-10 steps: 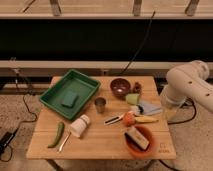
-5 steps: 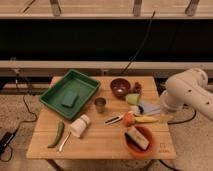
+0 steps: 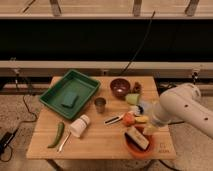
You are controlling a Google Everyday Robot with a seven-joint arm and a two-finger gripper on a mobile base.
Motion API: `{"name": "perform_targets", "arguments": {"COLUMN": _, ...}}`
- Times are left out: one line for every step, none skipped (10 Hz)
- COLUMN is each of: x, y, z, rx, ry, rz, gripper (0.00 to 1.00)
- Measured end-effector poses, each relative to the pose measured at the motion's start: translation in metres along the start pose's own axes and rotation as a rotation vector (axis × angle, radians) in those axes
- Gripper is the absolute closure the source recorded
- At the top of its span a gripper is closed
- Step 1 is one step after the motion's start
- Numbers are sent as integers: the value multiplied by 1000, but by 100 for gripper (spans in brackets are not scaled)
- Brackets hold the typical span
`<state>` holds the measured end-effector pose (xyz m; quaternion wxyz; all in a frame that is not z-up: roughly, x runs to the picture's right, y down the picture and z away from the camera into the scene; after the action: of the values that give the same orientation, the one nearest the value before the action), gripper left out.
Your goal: Place eraser in table surface
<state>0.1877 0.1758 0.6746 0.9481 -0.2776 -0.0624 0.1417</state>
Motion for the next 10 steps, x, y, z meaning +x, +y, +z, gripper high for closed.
{"name": "perform_targets", "arguments": {"x": -6, "y": 8, "z": 9, "rx": -16, "ry": -21, "rz": 13, "gripper": 35}}
{"name": "perform_targets", "arguments": {"x": -8, "y": 14, "z": 20, "rx": -30, "ry": -38, "rz": 32, "gripper": 35}}
{"name": "perform_targets", "arguments": {"x": -9, "y": 16, "z": 27, "rx": -38, "ry": -44, "rz": 47, "gripper": 35}}
{"name": "perform_targets", "arguments": {"x": -10, "y": 18, "z": 37, "rx": -47, "ry": -49, "rz": 65, "gripper": 35}}
{"name": "perform_targets", "arguments": {"x": -11, "y": 20, "z": 47, "rx": -57, "ry": -51, "rz": 90, "gripper": 35}}
{"name": "perform_targets", "arguments": {"x": -10, "y": 20, "z": 53, "rx": -64, "ry": -51, "rz": 113, "gripper": 35}}
{"name": "perform_targets", "arguments": {"x": -10, "y": 21, "z": 58, "rx": -69, "ry": -51, "rz": 135, "gripper": 35}}
{"name": "perform_targets", "arguments": {"x": -9, "y": 22, "z": 67, "rx": -86, "ry": -51, "rz": 177, "gripper": 35}}
{"name": "perform_targets", "arguments": {"x": -11, "y": 23, "z": 71, "rx": -96, "ry": -52, "rz": 191, "gripper": 35}}
{"name": "perform_targets", "arguments": {"x": -12, "y": 25, "z": 76, "rx": -107, "ry": -50, "rz": 199, "gripper": 35}}
